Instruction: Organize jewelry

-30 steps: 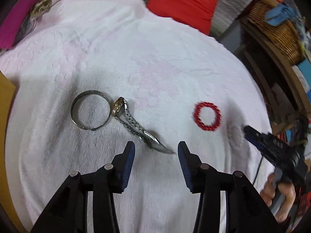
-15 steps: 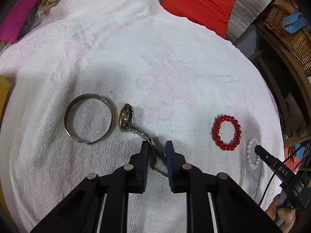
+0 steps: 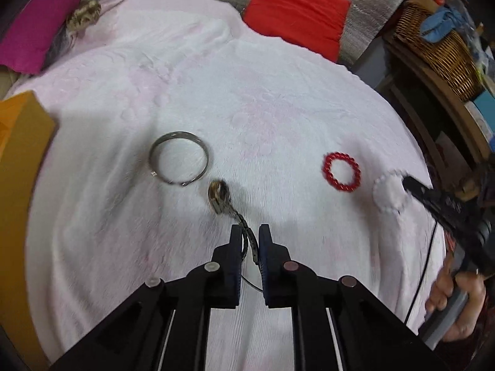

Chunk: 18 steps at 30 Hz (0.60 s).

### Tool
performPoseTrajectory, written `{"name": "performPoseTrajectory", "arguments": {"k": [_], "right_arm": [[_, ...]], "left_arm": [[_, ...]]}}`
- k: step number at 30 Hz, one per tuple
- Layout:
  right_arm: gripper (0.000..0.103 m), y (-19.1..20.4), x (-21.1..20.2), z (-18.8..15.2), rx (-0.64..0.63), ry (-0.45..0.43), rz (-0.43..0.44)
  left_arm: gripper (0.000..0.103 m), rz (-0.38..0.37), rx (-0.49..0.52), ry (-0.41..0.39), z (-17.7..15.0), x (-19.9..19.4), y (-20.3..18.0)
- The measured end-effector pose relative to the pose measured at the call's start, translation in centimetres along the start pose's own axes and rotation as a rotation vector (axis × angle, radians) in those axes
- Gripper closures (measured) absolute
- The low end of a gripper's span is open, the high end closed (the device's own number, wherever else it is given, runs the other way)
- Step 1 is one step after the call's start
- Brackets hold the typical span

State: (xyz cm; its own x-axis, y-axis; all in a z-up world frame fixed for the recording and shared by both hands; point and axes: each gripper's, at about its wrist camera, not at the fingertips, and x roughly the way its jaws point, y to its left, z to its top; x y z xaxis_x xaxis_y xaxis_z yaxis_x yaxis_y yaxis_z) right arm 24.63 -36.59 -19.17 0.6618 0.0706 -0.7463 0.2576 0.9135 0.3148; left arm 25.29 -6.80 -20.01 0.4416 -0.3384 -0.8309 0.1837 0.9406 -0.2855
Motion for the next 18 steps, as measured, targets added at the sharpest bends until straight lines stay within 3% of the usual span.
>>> {"name": "performPoseTrajectory", "arguments": {"k": [2,3,11,18], "right_arm": [[0.093,1.1,-0.3,-0.2,-0.010,-0.012,0.014],[0.093,1.6,-0.5,-0.3,-0.013,-0.016,0.022],[0.093,6.1,-1.8,-1.8,-0.047,-0.034,0.086],[0.093,5.1,-2.4,-1.7,-0.020,-0.044,0.091]], "left_arm": [[0.095,0.002,0.022,-0.015,-0.9,-1.5,-0.1],[0.101,-0.002,0.028,-0.018,-0.9,-1.9,-0.2],[0.101,-0.037,0.055,-0.062,-3.0,-6.1,0.7],[0.099,-0.037,0.006,-0.022,-4.6,-6.0,3.4]]}}
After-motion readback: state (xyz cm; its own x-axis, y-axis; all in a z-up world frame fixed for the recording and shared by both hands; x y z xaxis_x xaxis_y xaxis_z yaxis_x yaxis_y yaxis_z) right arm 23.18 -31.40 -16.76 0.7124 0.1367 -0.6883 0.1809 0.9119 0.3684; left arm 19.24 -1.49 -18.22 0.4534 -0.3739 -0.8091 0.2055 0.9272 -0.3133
